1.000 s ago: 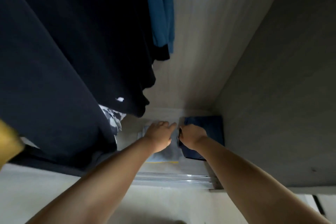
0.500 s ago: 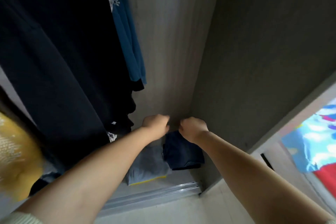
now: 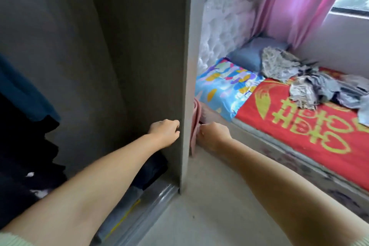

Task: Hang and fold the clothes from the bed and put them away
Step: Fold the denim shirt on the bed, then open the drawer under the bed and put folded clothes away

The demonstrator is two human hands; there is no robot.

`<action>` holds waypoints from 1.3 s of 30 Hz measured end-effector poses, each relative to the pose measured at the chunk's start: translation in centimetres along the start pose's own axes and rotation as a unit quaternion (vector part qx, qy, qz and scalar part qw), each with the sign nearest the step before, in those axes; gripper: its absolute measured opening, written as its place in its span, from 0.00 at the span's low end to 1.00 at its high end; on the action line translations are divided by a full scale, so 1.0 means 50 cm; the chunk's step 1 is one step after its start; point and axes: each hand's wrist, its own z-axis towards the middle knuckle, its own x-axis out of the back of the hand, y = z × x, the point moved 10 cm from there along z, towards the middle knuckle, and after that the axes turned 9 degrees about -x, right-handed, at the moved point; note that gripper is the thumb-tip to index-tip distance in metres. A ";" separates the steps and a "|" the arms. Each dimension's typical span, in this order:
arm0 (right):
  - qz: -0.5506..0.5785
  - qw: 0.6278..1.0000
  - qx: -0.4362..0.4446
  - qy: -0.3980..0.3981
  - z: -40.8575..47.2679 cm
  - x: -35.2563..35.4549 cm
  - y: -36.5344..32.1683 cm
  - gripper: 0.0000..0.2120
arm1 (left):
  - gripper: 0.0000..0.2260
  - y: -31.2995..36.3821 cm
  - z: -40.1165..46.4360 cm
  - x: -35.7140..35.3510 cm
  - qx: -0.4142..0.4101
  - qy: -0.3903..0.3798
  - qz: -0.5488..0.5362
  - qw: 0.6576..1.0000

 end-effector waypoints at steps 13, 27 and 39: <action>0.016 0.973 -0.231 -0.010 -0.183 0.070 0.644 0.17 | 0.13 0.636 0.253 0.011 -0.252 0.008 0.010 0.968; 0.004 0.949 -0.315 -0.017 -0.253 0.083 1.155 0.17 | 0.13 1.093 0.481 -0.062 -0.327 -0.023 0.013 0.945; 0.029 0.913 -0.407 -0.017 -0.116 0.023 1.530 0.15 | 0.14 1.352 0.839 -0.148 -0.386 -0.065 0.021 0.920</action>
